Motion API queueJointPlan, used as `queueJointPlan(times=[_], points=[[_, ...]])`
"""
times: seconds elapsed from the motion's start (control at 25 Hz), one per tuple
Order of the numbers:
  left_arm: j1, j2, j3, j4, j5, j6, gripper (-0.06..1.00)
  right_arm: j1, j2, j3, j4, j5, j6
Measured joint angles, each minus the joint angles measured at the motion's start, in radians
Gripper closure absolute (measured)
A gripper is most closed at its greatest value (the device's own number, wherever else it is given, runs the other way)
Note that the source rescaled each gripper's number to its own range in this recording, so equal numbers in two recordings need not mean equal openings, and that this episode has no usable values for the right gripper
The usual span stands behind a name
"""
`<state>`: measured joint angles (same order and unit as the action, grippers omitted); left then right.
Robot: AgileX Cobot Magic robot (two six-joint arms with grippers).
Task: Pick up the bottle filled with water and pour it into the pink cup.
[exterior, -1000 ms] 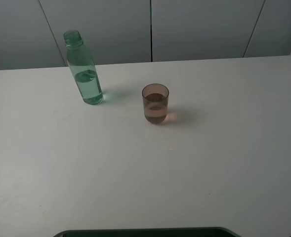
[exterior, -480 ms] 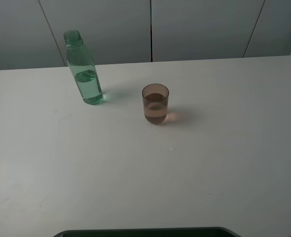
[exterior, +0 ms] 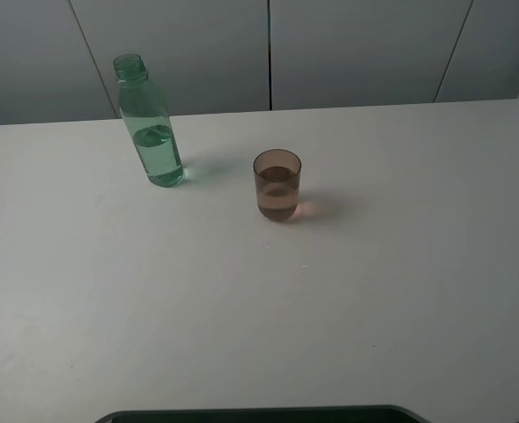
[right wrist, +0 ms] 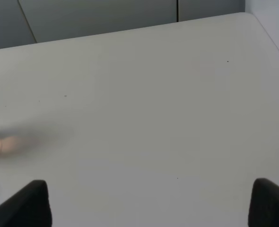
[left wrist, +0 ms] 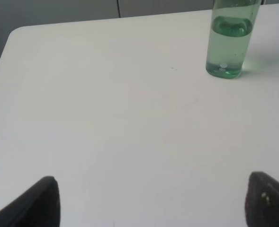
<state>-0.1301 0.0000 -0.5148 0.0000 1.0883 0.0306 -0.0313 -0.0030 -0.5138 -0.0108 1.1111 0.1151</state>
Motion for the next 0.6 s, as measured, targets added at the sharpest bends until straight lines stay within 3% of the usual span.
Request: queueJointPlan(times=[0.6], points=[[0.000, 0.000, 0.000, 0.005, 0.000, 0.000, -0.06, 0.000, 0.000, 0.000, 0.000, 0.000, 0.000]])
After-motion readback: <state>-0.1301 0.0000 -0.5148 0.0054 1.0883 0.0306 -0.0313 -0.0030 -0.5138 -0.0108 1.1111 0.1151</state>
